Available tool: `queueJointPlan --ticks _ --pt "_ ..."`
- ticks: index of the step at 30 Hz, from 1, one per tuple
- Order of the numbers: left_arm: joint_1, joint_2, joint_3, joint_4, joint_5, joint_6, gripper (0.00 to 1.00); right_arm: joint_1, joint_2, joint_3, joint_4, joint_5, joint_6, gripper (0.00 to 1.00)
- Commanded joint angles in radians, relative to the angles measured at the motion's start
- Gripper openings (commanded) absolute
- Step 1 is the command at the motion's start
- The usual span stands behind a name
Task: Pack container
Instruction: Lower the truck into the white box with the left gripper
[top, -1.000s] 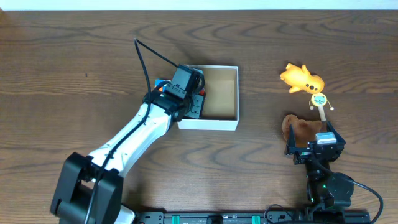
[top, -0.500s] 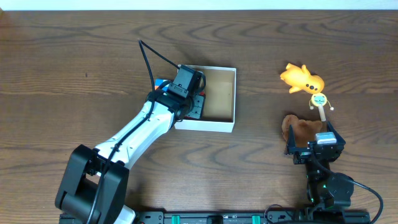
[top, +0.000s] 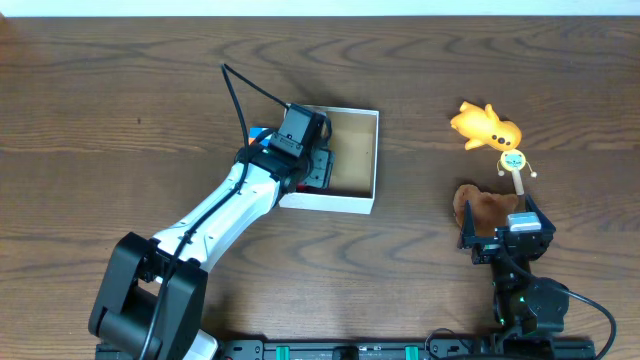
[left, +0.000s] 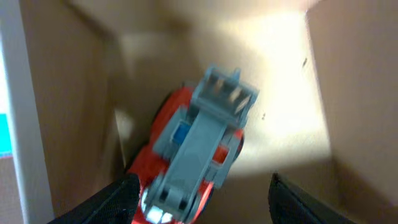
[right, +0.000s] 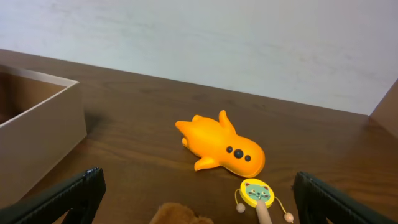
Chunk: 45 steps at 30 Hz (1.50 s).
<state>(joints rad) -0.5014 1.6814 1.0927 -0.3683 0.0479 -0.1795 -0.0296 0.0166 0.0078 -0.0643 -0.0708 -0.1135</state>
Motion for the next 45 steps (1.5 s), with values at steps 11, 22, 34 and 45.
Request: queueJointPlan --ticks 11,22,34,45 --pt "0.001 -0.023 0.026 0.094 -0.016 0.000 0.59 0.005 -0.005 -0.002 -0.004 0.003 -0.007 0.99" --pt "0.003 -0.016 0.024 0.018 -0.139 0.003 0.59 0.005 -0.005 -0.002 -0.004 0.003 -0.007 0.99" --pt "0.003 -0.015 0.024 0.014 -0.139 0.003 0.44 0.005 -0.005 -0.002 -0.004 0.003 -0.007 0.99" --pt "0.003 -0.014 0.024 -0.032 -0.138 0.003 0.44 0.005 -0.005 -0.002 -0.003 0.003 -0.007 0.99"
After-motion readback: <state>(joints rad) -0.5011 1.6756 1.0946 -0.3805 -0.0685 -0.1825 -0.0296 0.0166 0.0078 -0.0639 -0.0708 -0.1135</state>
